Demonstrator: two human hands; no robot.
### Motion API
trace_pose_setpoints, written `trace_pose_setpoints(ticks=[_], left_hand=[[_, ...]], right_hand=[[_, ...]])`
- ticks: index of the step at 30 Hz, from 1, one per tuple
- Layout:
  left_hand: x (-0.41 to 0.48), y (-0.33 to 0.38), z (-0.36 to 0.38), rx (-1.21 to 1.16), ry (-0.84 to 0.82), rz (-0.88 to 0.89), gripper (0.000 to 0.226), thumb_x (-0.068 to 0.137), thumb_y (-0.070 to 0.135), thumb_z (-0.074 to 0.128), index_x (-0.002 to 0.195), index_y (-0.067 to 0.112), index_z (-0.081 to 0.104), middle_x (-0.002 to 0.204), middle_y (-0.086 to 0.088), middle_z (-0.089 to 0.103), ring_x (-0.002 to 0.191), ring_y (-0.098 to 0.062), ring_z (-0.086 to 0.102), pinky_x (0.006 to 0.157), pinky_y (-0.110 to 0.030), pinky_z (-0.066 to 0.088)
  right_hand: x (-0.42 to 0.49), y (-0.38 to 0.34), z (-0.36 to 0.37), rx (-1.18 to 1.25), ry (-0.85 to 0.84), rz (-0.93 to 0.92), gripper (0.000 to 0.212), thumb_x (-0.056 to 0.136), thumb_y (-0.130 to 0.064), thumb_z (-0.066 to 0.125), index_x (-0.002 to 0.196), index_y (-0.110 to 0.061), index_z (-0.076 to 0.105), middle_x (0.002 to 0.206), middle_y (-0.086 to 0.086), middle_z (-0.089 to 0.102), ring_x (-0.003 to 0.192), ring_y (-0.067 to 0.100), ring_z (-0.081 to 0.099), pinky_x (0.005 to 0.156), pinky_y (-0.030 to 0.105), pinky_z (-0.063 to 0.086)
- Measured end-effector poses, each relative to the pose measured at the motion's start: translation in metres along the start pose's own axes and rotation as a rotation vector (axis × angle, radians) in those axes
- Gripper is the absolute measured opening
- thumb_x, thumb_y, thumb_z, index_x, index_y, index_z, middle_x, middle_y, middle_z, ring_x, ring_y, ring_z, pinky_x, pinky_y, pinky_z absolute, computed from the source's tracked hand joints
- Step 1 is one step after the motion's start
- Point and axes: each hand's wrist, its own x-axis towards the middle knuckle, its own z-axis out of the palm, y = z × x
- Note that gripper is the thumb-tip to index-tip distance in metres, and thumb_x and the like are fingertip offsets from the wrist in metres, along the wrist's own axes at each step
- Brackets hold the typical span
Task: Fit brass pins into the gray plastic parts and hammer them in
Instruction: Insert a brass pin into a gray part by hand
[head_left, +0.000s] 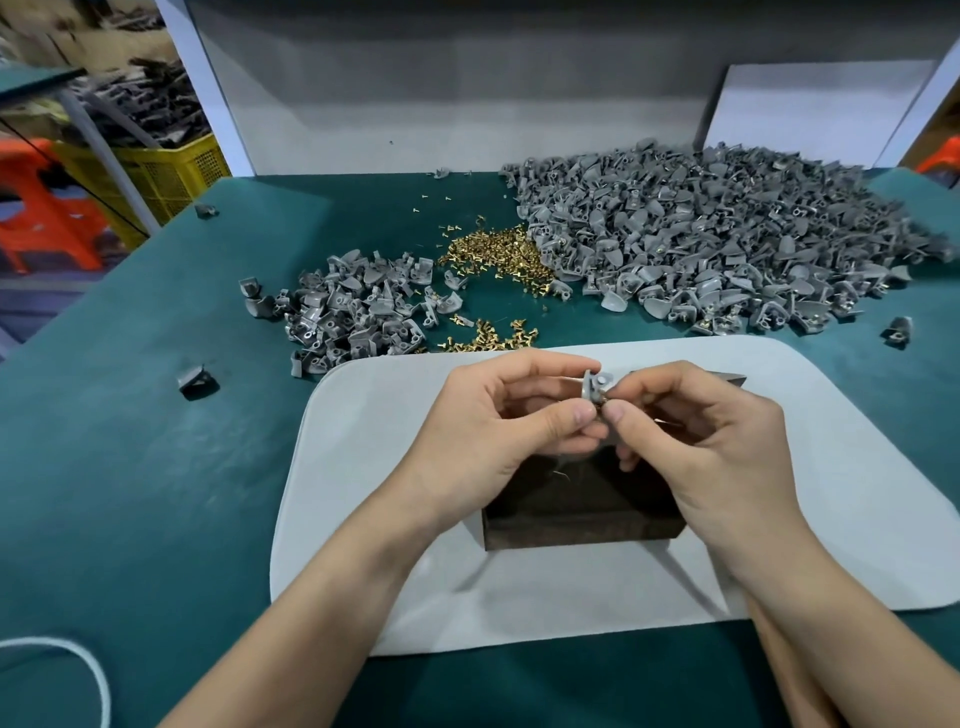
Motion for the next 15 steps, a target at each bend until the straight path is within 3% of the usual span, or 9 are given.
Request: trace_pose_setpoints(ticks=[6, 15], left_hand=[[-0.0003, 0.0003, 0.0015, -0.008, 0.03, -0.014, 0.022, 0.082, -0.009, 0.059, 0.099, 0.004, 0.063, 0.077, -0.003, 0.072, 0.068, -0.016, 0.07, 0.063, -0.021, 0.056], [-0.0007, 0.0009, 0.002, -0.017, 0.011, -0.035, 0.023, 0.073, 0.004, 0.065, 0.096, 0.004, 0.062, 0.077, -0.005, 0.072, 0.071, -0.018, 0.071, 0.065, -0.022, 0.057]], right_hand=[[-0.0018, -0.0005, 0.0013, 0.012, 0.021, 0.004, 0.017, 0.076, -0.006, 0.07, 0.074, -0.023, 0.067, 0.066, 0.007, 0.065, 0.051, 0.01, 0.058, 0.055, 0.017, 0.048], [-0.0013, -0.0023, 0.0004, 0.012, 0.023, 0.024, 0.012, 0.075, -0.008, 0.071, 0.072, -0.019, 0.066, 0.057, 0.003, 0.062, 0.046, 0.01, 0.055, 0.053, 0.016, 0.046]])
